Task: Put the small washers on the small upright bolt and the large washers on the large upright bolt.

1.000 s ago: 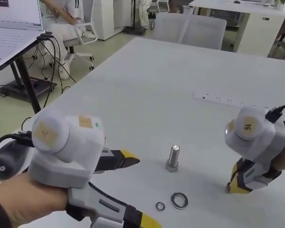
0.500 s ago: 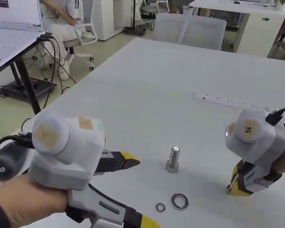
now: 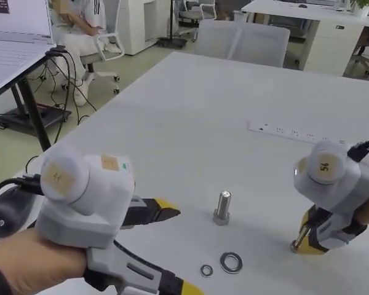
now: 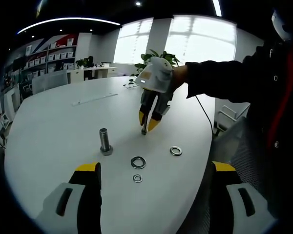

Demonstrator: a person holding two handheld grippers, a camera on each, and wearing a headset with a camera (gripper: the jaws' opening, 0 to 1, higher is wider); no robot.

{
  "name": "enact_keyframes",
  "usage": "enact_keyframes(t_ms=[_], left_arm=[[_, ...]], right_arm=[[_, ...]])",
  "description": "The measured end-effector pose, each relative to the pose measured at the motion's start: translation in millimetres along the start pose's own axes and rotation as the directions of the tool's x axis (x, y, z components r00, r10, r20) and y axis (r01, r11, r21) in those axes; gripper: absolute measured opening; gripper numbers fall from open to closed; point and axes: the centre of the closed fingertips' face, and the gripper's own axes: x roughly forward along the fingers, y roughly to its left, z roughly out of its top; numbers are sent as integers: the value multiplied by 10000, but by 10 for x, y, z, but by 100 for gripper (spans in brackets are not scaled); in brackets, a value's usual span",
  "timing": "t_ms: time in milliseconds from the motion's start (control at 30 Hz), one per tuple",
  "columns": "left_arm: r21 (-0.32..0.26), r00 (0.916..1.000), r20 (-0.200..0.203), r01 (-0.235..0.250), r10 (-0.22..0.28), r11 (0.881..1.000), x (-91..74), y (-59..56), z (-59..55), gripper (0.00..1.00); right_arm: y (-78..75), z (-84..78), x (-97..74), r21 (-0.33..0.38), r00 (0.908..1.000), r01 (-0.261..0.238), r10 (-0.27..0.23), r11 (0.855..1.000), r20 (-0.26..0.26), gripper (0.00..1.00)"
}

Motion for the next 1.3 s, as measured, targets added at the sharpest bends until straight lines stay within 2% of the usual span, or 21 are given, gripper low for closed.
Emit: enact_keyframes(t_ms=[400,733,1133,1300], left_arm=[[84,10000,-2,15,-15,10000,-5,-1,16,92],[178,10000,28,32,-32,9998,1,-4,44,92],[315,10000,90,38,-41,9995,-7,-20,76,92],[367,9999,156,4,-10,9993,-27,-36,91,92]], right_arm=[[-31,-188,-101,560,9996,269,-274,9981,84,22],[46,-349,-190,1036,9990,417,-430,9937,99,22],[205,-378,-244,1096,9987,466,-484,9929,139,23],[335,-311,-274,885,9990,402,-419,9953,174,23]])
